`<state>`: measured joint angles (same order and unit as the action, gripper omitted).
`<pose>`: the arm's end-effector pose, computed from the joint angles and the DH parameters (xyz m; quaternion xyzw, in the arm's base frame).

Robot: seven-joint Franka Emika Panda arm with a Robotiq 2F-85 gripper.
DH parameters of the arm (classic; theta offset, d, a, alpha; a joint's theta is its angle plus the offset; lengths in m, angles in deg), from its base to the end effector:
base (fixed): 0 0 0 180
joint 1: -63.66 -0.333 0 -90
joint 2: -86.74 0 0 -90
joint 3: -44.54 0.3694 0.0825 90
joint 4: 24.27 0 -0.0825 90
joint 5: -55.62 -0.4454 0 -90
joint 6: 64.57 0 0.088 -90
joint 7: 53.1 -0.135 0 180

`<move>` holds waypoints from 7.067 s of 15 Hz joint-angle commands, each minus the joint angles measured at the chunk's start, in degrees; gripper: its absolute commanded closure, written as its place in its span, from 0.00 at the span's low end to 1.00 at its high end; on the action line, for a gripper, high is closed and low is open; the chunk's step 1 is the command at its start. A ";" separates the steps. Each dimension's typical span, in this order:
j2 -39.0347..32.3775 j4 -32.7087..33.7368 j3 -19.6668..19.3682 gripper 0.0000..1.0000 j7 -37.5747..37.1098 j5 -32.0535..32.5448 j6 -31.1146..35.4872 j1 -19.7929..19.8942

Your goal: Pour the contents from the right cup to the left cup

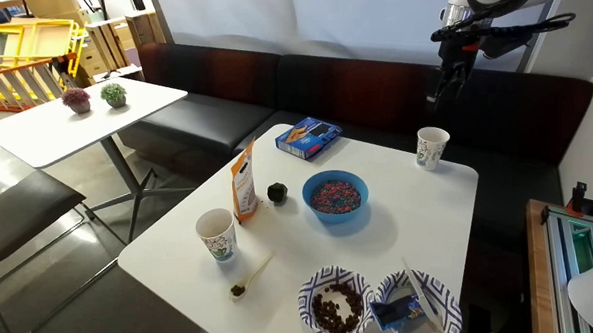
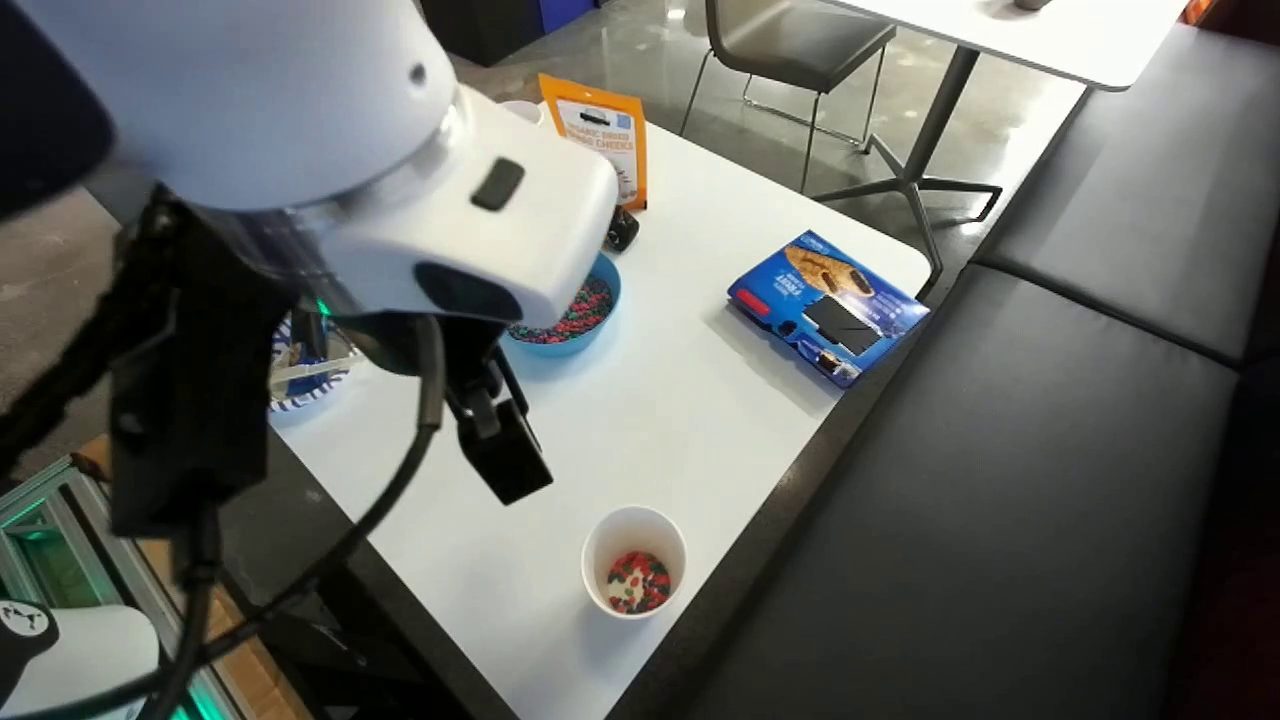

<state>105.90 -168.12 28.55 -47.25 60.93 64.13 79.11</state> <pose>0.3978 -0.2466 0.3887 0.9816 -0.1881 0.0312 0.0016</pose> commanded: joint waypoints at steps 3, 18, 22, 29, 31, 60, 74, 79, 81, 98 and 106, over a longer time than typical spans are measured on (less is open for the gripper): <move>-10.03 -1.35 0.29 0.00 -4.39 3.06 10.47 1.97; -26.34 0.18 -1.38 0.65 -5.53 3.21 26.51 1.91; -26.86 0.52 -1.78 0.96 -5.58 3.41 26.70 1.73; -19.97 -1.31 -1.45 0.99 -6.30 5.21 21.77 0.60; -17.03 -1.94 -0.97 0.99 -7.75 7.94 19.78 -0.11; -7.15 1.76 16.64 0.99 0.19 7.81 5.04 -15.46; -25.64 21.32 25.34 0.99 16.95 0.02 3.46 -24.54; -28.84 27.78 28.03 0.99 23.11 -11.54 0.22 -23.64; -29.50 29.71 28.51 0.99 25.45 -17.41 -0.97 -22.82; -33.17 34.27 30.12 0.99 28.10 -28.71 3.56 -22.47; -43.43 42.37 34.00 0.99 35.47 -41.82 11.53 -18.03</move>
<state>66.99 -129.68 59.51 -16.38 25.20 73.84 58.12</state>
